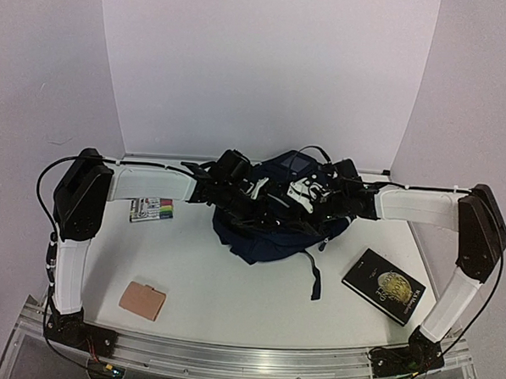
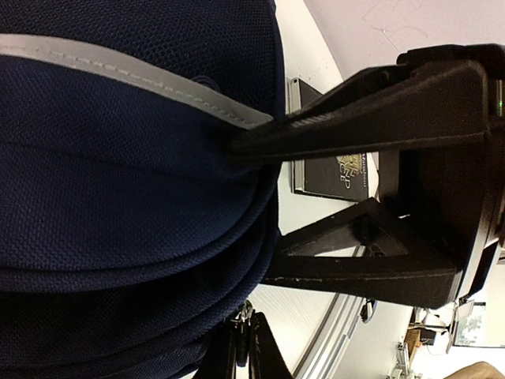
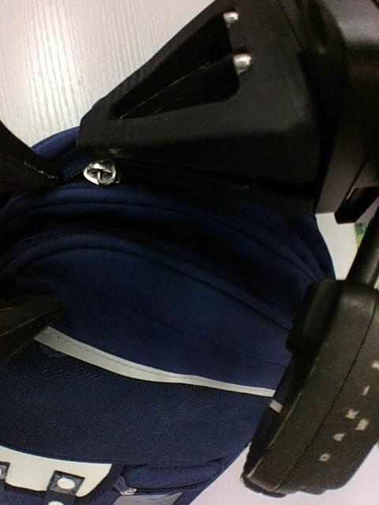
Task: Pack the student bag
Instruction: Unzip the student bag at the center of the board.
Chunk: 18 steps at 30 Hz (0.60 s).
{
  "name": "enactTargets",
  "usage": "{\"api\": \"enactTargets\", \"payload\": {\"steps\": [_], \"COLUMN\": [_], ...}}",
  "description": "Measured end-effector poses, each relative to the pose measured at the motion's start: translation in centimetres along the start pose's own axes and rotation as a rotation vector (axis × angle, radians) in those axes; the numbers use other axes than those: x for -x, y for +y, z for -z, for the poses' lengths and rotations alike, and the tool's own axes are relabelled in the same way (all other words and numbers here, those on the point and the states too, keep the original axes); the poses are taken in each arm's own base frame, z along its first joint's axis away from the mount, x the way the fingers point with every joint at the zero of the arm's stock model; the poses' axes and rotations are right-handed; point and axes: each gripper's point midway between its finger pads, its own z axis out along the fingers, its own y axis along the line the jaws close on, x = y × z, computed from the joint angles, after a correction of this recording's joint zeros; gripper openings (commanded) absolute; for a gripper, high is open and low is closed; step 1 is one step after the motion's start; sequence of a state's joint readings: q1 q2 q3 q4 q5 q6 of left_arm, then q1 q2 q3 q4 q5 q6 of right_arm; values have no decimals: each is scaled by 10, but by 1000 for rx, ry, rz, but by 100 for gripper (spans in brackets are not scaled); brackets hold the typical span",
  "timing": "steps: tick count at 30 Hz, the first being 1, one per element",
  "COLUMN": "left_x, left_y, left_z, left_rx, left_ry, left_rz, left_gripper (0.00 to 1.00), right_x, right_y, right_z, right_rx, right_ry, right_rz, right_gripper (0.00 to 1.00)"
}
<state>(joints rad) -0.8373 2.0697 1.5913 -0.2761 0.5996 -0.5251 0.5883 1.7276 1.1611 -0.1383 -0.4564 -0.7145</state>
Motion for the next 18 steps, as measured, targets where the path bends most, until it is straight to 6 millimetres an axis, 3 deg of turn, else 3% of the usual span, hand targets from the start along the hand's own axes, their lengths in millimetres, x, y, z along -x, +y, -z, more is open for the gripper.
{"api": "enactTargets", "payload": {"steps": [2,8,14,18], "left_x": [2,8,10,15], "left_y": [0,9,19,39], "left_z": [0,5,9,22], "left_rx": [0,12,41,114], "left_ry": [-8,-26,-30,-44], "left_rz": [-4,4,-24,-39], "left_gripper": [0,0,0,0], "right_x": [0,-5,-15,-27], "right_y": [-1,2,-2,-9], "right_z": [-1,-2,15,32], "right_rx": [-12,-49,-107,-139], "right_ry": [3,12,37,50], "right_rz": [15,91,114,121], "right_gripper": [0,0,0,0]}}
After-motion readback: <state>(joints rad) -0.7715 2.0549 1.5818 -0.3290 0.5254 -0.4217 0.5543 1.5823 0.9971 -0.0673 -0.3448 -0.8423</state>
